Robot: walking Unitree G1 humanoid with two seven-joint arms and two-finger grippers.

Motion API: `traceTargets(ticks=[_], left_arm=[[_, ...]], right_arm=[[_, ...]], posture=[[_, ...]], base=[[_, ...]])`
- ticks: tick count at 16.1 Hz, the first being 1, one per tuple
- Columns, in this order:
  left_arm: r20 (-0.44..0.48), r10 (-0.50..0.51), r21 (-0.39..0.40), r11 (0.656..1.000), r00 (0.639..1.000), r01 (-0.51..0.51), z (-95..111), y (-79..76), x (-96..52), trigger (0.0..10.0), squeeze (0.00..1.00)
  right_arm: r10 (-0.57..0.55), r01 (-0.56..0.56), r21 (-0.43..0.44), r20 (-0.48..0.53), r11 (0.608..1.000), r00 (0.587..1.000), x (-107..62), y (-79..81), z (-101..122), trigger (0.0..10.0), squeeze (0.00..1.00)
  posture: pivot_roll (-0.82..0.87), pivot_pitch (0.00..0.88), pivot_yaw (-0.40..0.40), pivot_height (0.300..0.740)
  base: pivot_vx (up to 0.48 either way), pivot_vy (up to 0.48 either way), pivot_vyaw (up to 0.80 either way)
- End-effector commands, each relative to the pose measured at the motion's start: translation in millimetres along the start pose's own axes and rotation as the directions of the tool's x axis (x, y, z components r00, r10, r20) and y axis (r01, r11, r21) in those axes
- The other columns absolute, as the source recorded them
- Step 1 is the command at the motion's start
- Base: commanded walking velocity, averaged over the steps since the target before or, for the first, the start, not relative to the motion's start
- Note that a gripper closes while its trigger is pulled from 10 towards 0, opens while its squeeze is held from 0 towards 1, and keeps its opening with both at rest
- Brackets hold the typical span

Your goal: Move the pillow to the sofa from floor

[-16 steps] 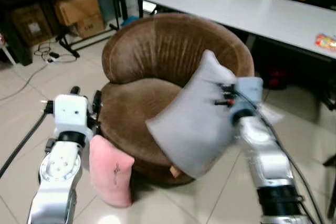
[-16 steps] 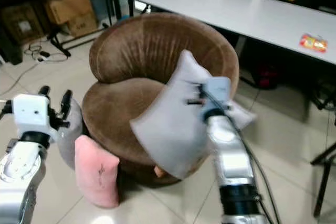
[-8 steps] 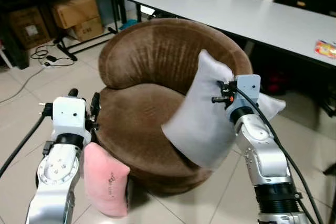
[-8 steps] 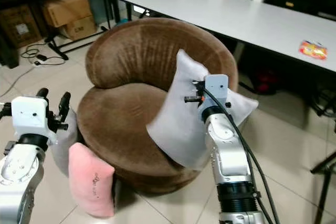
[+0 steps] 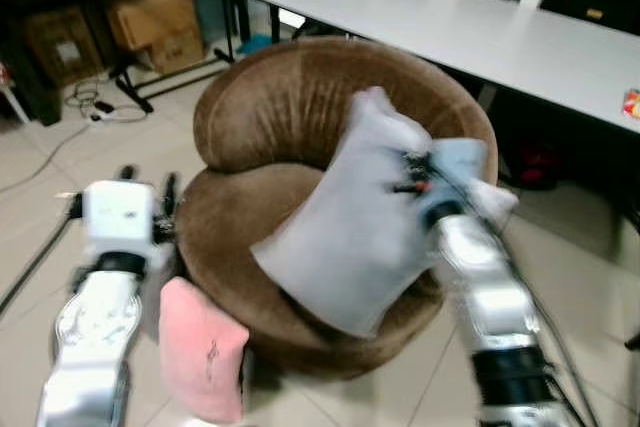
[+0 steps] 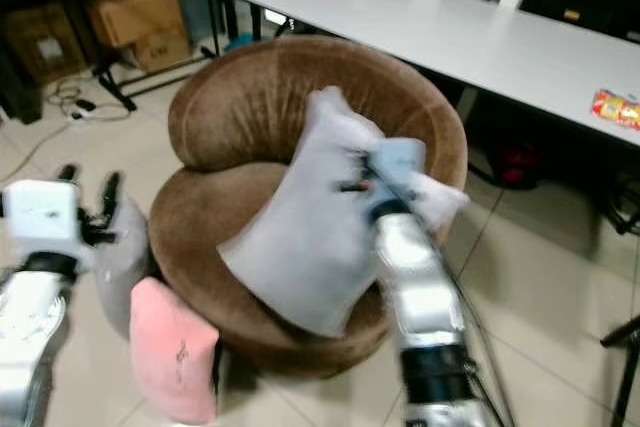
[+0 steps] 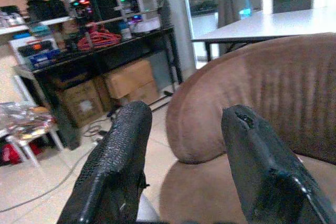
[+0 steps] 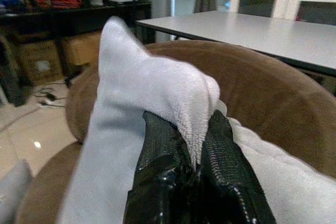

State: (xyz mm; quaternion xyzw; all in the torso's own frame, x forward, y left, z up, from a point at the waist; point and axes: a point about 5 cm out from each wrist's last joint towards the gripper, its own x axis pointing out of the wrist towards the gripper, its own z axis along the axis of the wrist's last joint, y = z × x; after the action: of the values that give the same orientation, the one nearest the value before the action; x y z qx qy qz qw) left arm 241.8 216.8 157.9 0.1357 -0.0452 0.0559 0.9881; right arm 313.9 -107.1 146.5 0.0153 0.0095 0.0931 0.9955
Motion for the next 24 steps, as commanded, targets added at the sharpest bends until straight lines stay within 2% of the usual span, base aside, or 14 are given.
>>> traceTargets(ticks=[1,9,10,13,15,20,24], left_arm=[[0.003,-0.029,-0.008,1.0,1.0,0.029,1,-6.0,0.1,10.0,0.0],[-0.003,-0.029,-0.012,1.0,1.0,0.029,0,-6.4,-1.3,10.0,0.0],[-0.002,-0.028,-0.013,1.0,1.0,0.028,0,-6.3,-1.2,10.0,0.0],[0.002,-0.03,-0.016,0.999,1.0,0.03,0,-7.4,0.1,10.0,0.0],[0.005,-0.044,-0.016,0.999,0.999,0.044,0,-9.5,2.4,10.0,0.0],[0.028,-0.052,-0.014,0.999,0.998,0.052,4,-10.1,13.2,10.0,0.0],[0.037,-0.048,-0.012,0.999,0.998,0.048,6,-8.7,15.3,10.0,0.0]], right_arm=[[-0.046,0.047,-0.011,0.061,0.999,0.997,0.6,-14.3,13,10.0,0.0],[-0.037,0.037,0.005,0.063,0.999,0.997,-0.1,-14.5,13,10.0,0.0],[-0.03,0.031,-0.016,0.066,0.999,0.997,-0.5,-14.3,14,10.0,0.0],[-0.004,0.006,-0.034,0.085,0.999,0.996,1.7,-11.2,20,10.0,0.0],[0.029,-0.027,-0.019,0.106,0.999,0.994,3.6,-8.9,23,10.0,0.0],[0.023,-0.021,-0.018,0.111,1.0,0.994,8.2,-8.0,26,10.0,0.0],[0.036,-0.034,-0.013,0.118,0.999,0.992,14.4,-5.9,29,10.0,0.0]], posture=[[0.05,0.0,-0.024,0.74],[0.04,0.0,-0.024,0.74],[0.04,0.0,-0.024,0.74],[0.04,0.0,-0.024,0.74],[0.02,0.0,-0.007,0.74],[0.01,0.0,-0.003,0.74],[0.04,0.0,-0.016,0.74]], base=[[0.292,0.0,0.0],[0.29,0.0,0.0],[0.289,0.0,0.0],[0.29,0.0,0.67],[0.291,0.0,0.23],[0.288,0.0,0.0],[0.29,0.0,0.0]])
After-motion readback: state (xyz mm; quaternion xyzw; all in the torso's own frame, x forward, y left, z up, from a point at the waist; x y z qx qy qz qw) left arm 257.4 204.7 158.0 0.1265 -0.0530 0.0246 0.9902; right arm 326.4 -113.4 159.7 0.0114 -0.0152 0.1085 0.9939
